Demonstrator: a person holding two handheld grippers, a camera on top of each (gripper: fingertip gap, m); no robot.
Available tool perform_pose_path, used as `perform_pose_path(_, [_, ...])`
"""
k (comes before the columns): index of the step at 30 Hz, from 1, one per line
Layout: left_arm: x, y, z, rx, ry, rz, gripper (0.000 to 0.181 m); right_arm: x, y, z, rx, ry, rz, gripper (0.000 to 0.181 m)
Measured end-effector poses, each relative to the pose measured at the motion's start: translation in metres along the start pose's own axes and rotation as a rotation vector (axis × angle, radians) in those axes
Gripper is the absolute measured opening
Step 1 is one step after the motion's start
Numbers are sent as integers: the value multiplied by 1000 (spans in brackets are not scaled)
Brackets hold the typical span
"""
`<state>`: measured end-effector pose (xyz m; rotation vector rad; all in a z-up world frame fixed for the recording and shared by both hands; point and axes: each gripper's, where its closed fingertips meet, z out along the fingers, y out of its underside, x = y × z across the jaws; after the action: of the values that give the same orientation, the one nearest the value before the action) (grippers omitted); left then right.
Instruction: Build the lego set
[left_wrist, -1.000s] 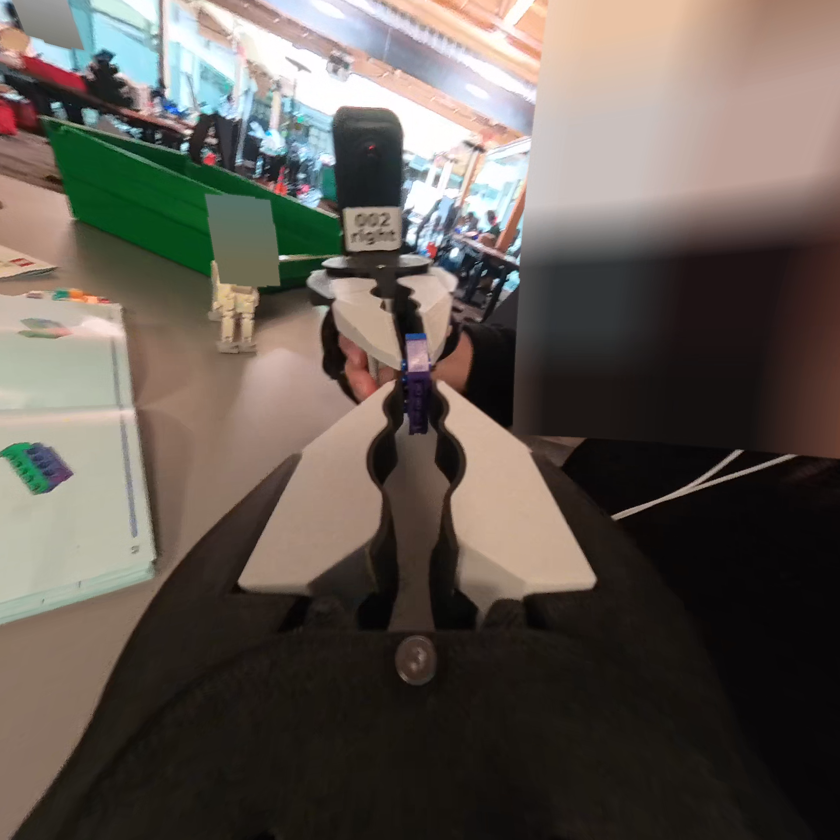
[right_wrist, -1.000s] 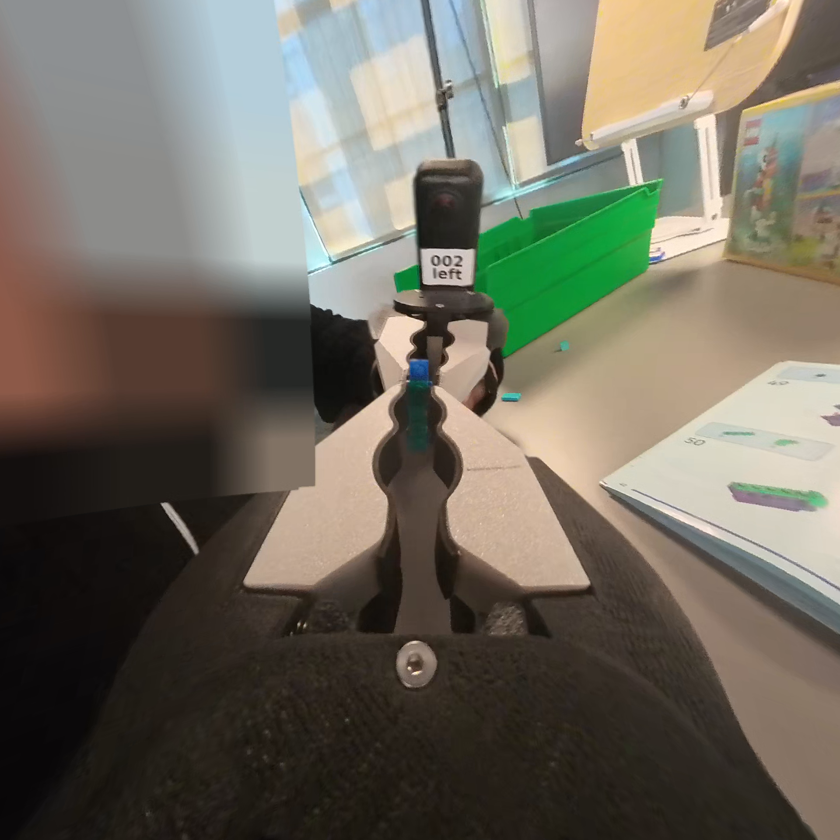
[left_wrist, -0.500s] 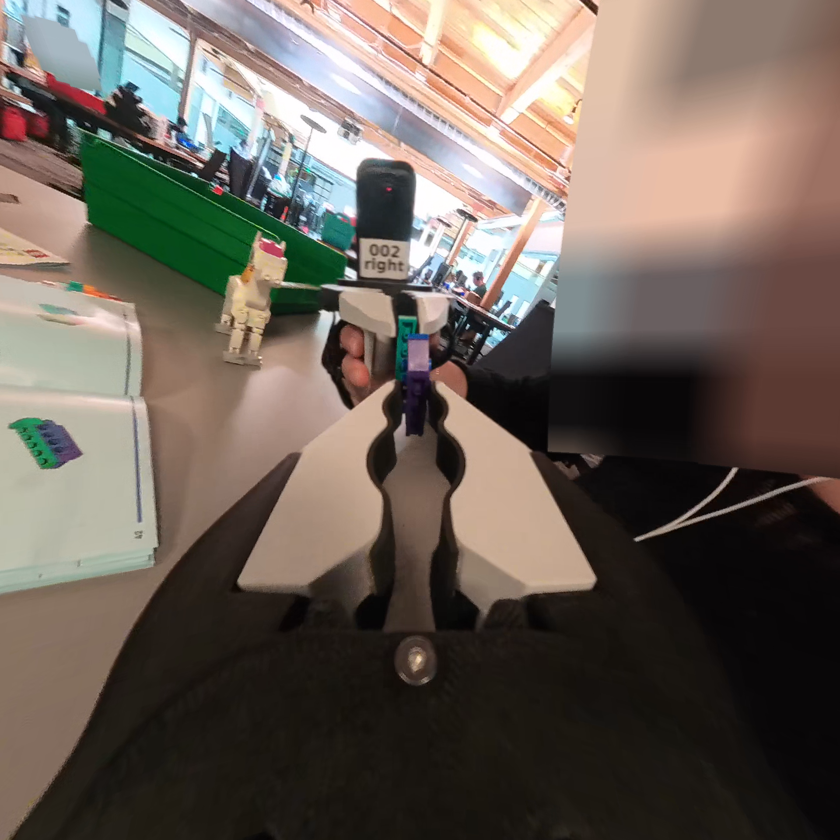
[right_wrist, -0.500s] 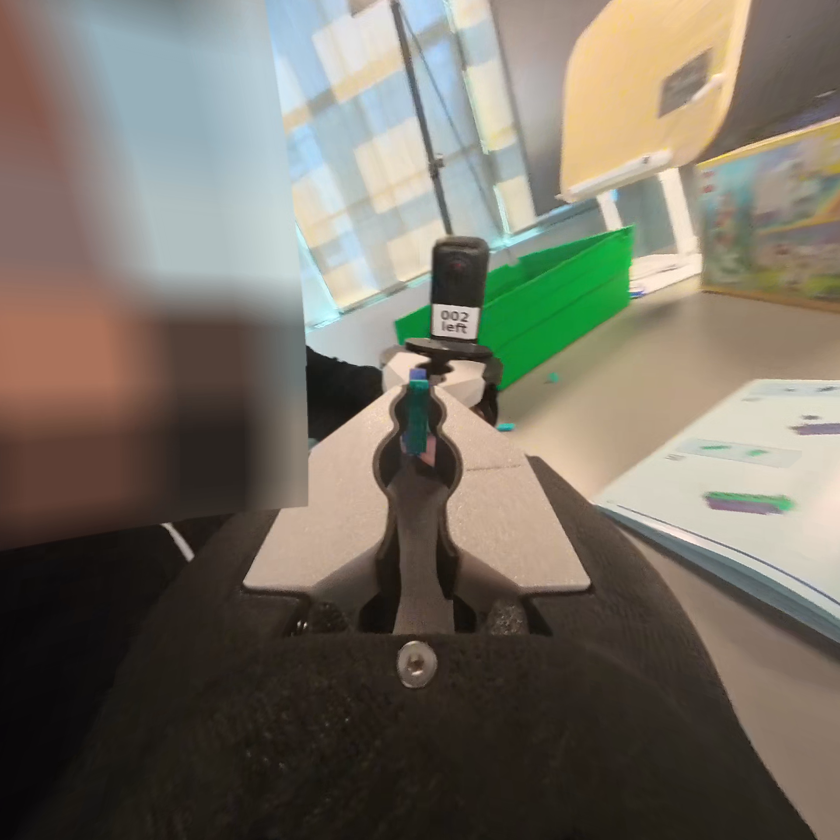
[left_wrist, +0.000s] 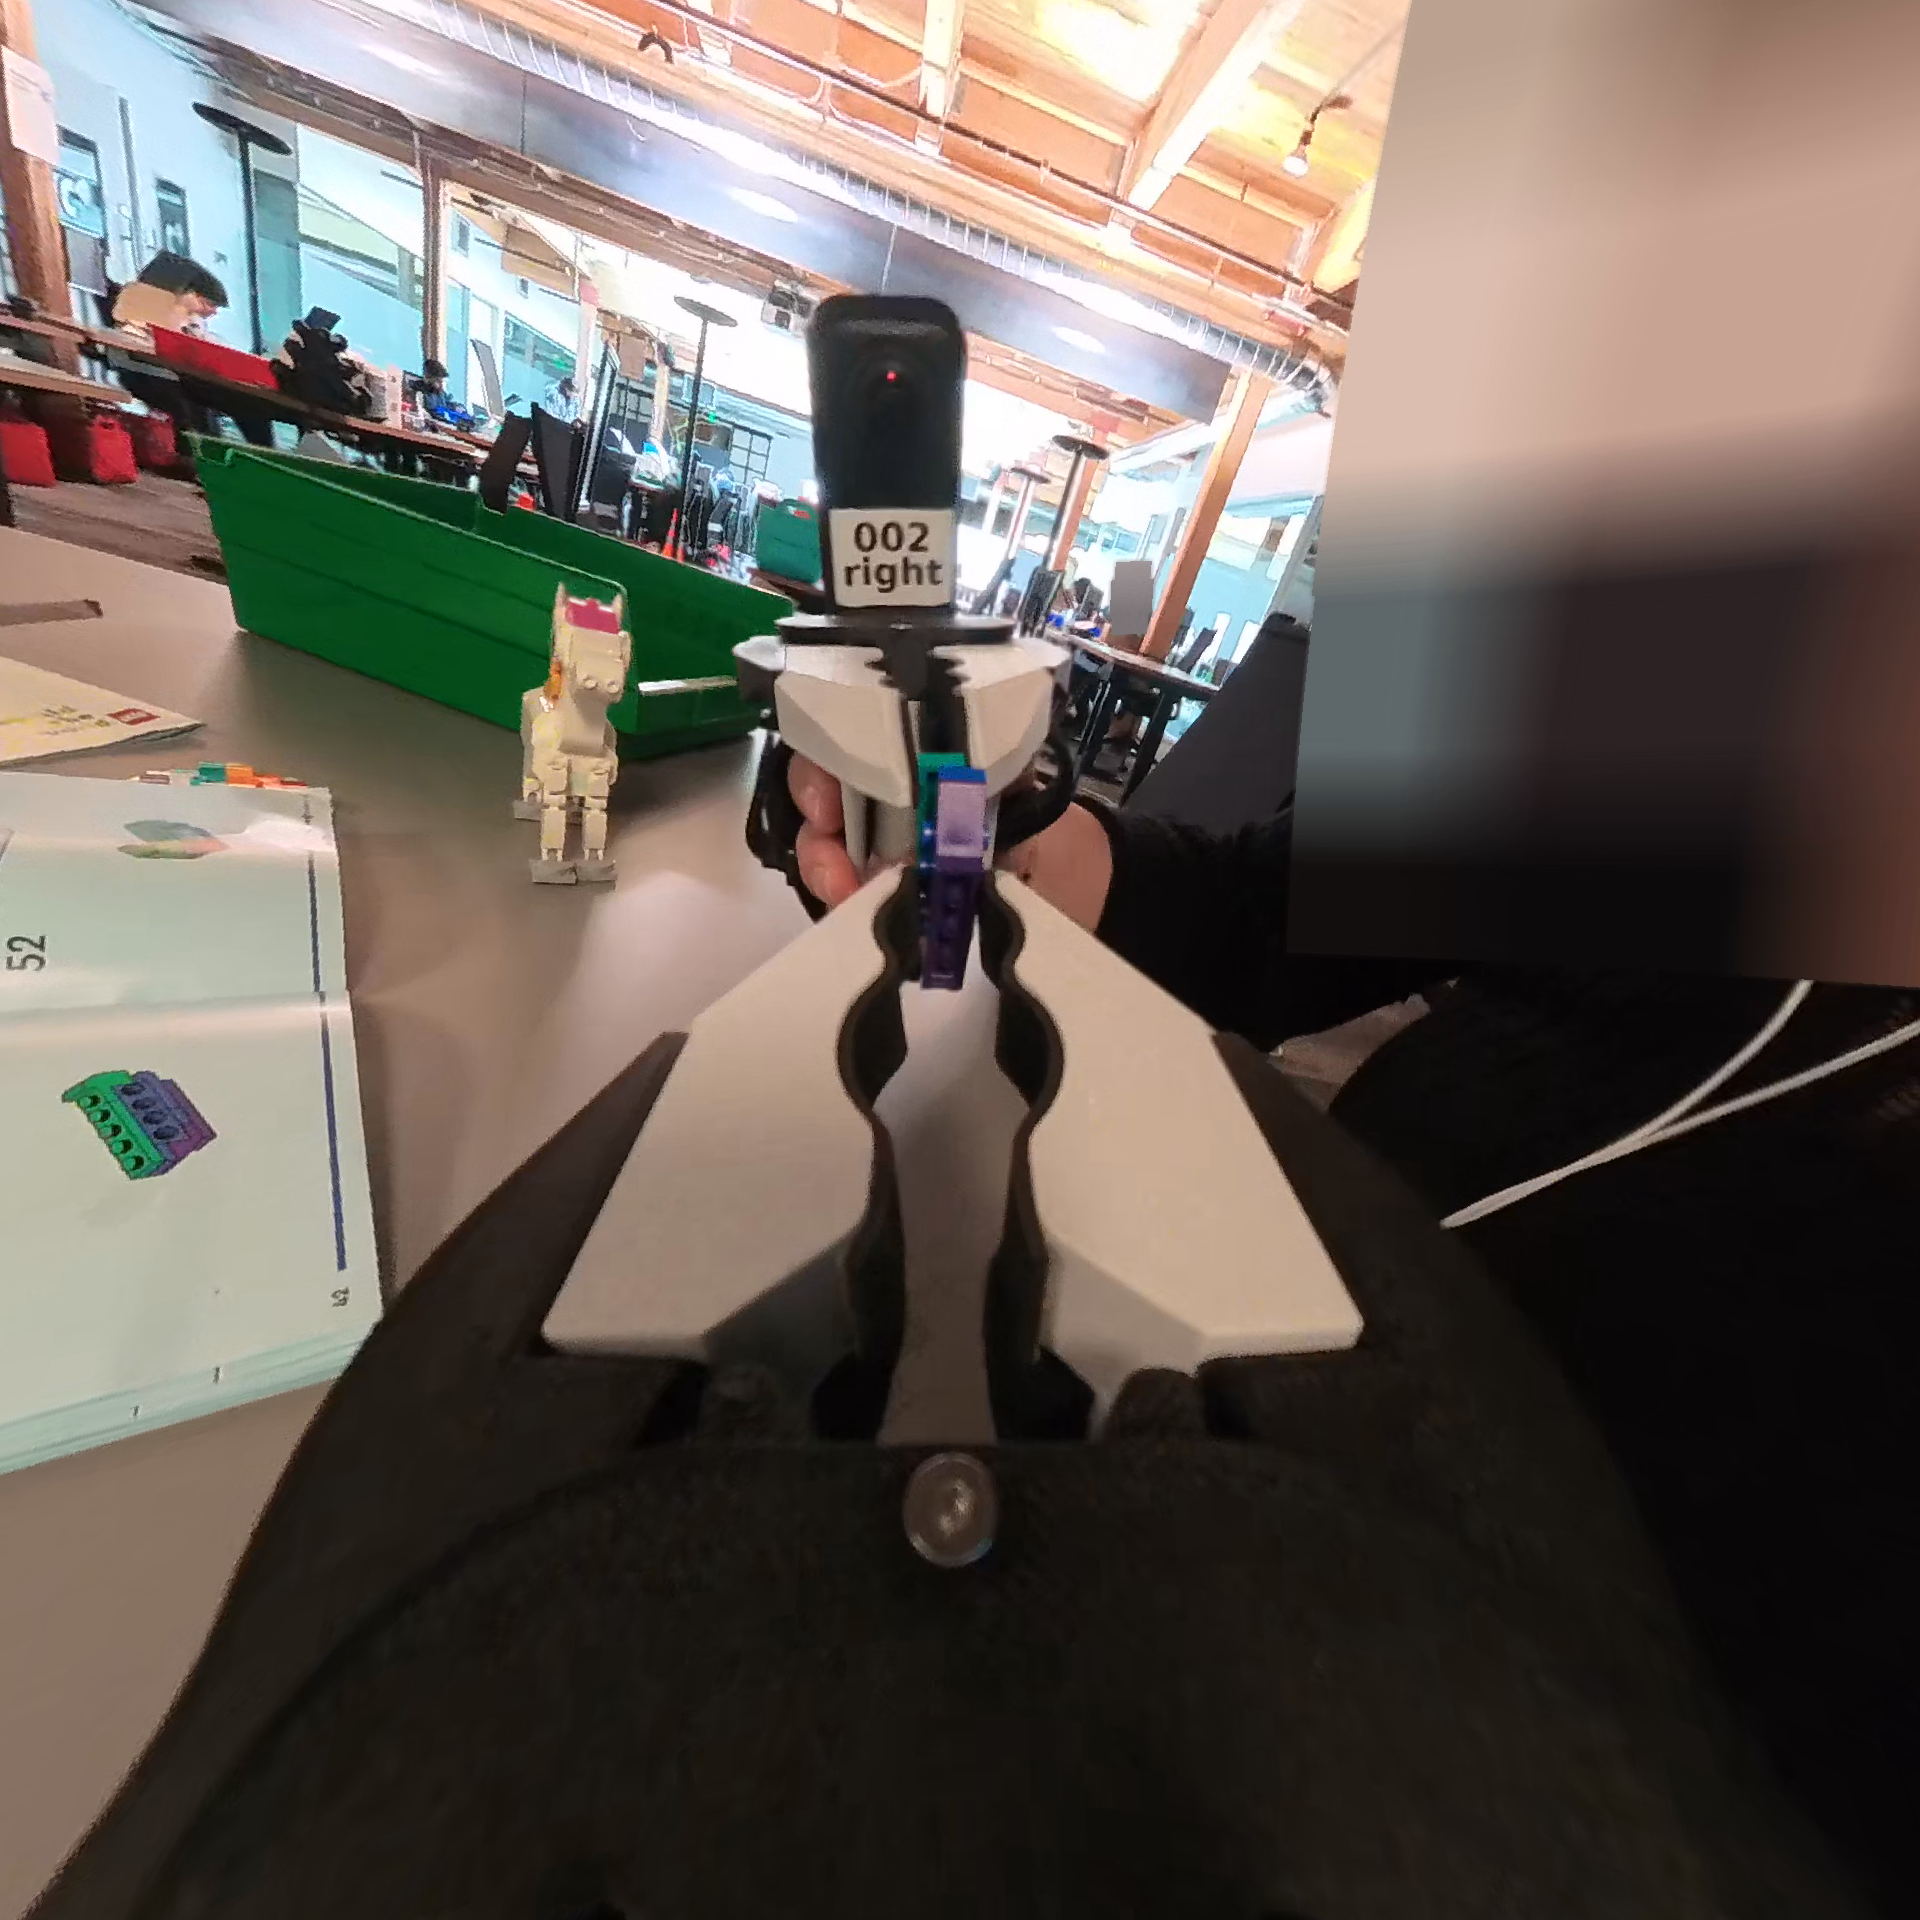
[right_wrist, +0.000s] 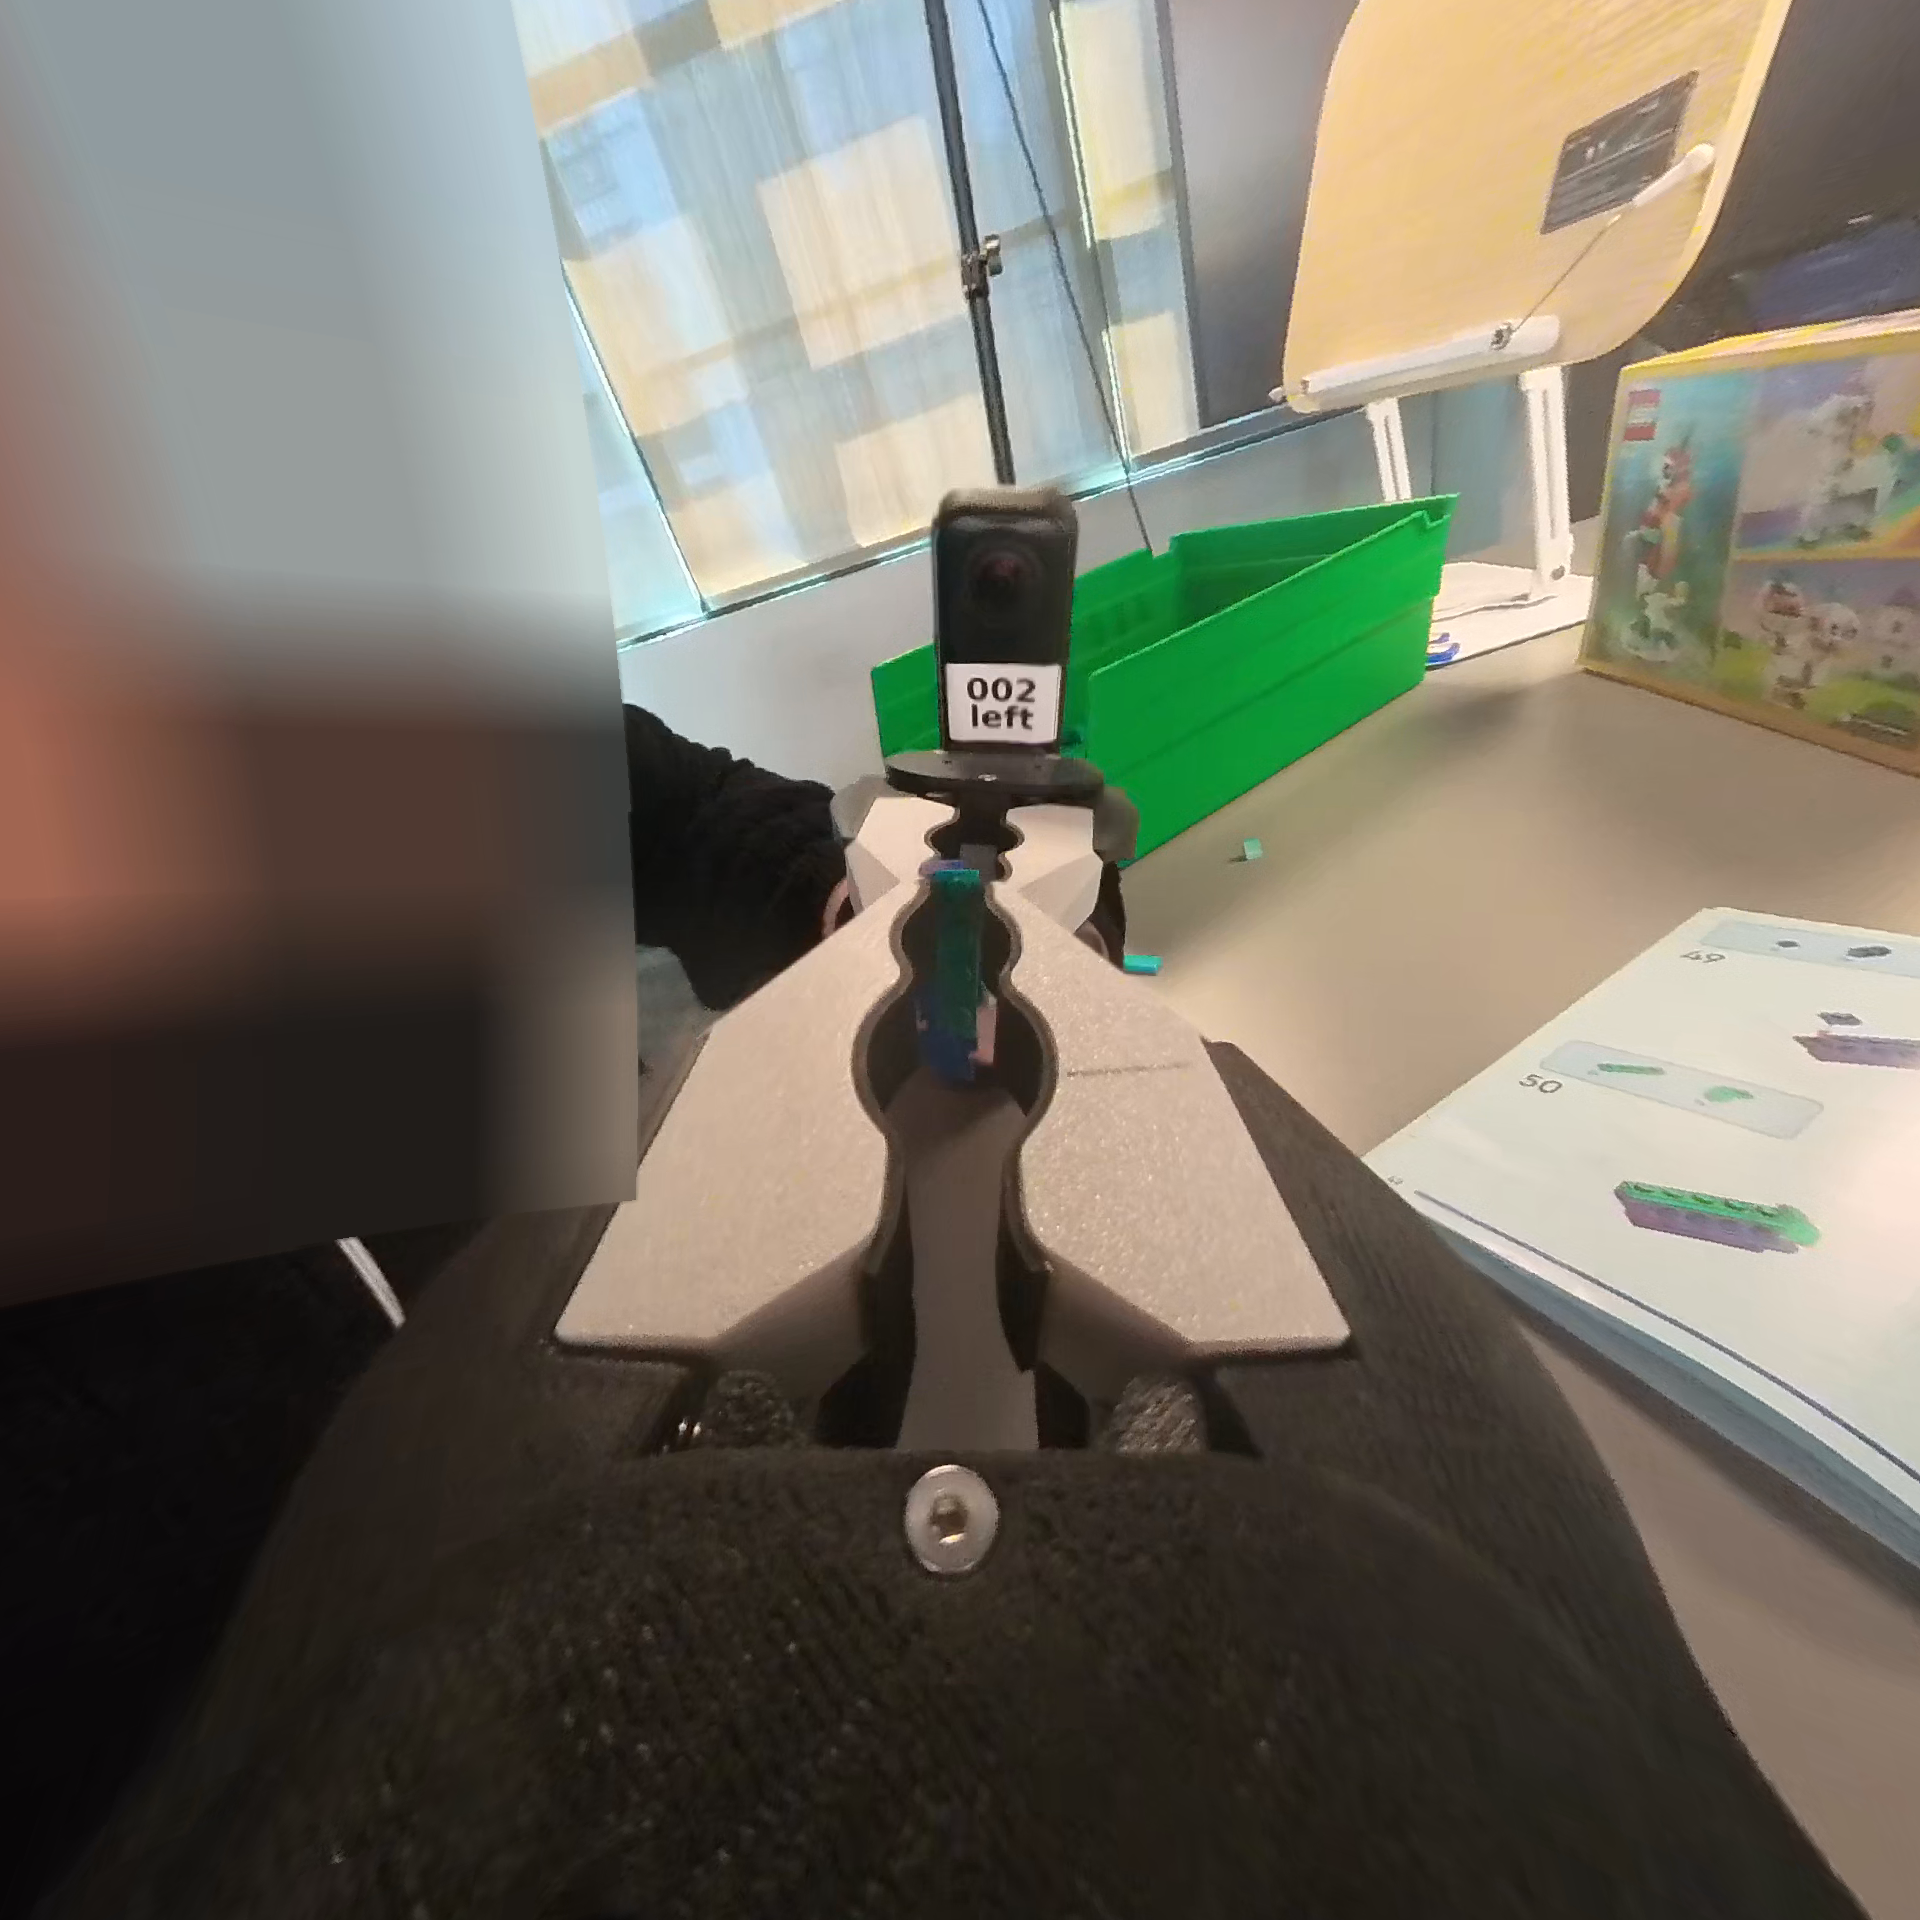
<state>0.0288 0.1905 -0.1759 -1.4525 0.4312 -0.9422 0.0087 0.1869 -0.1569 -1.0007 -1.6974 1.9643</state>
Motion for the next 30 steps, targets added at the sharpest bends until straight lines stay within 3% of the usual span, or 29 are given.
perform_pose_path(1, [1,0,0,-4,0,3,10,-1,0,0,1,-10,-1,6])
perform_pose_path(7, [1,2,0,-20,-1,3,10,-4,1,0,16,-43,-8,6])
perform_pose_path(19, [-5,6,4,-41,-87,63,10,1,10,11,1,34,-82,6])
perform_pose_path(30, [0,3,5,-8,-48,42,9,-2,9,13,-31,8,-66,10])
